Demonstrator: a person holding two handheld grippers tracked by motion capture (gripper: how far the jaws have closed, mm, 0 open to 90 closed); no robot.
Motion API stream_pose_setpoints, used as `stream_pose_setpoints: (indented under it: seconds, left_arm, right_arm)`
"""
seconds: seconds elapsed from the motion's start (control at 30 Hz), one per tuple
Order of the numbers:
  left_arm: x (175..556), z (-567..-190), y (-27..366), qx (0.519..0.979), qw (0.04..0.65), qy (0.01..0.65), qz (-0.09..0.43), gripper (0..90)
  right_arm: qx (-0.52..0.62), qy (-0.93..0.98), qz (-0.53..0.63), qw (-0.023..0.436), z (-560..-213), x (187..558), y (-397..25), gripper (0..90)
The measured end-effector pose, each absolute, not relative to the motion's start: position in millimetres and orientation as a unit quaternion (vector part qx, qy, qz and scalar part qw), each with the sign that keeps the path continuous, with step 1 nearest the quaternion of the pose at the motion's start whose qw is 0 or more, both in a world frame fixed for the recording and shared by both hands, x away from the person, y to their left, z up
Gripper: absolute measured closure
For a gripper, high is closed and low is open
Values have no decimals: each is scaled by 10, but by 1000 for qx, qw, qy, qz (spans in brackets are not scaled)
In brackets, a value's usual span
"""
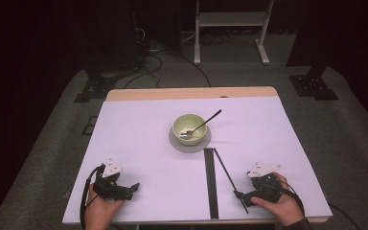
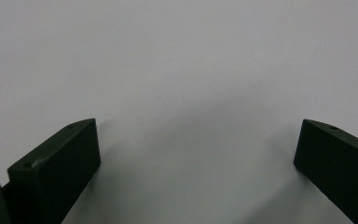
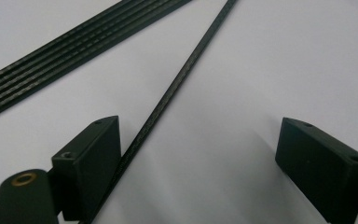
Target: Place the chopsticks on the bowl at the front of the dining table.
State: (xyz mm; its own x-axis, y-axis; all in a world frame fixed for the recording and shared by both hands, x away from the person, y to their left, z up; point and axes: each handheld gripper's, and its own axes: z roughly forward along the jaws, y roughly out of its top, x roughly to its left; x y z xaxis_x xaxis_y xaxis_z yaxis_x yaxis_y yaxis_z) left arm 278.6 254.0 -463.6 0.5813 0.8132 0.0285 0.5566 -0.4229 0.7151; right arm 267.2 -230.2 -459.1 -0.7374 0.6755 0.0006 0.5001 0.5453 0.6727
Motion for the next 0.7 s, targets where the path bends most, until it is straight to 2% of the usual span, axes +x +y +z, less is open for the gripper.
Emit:
stream_pose_setpoints:
  seconds: [0.7]
  left_arm:
    - [2787, -4635, 2540, 822, 339, 417, 189, 0]
  right_arm:
    - [362, 863, 325, 136, -4573, 2797, -2522, 133]
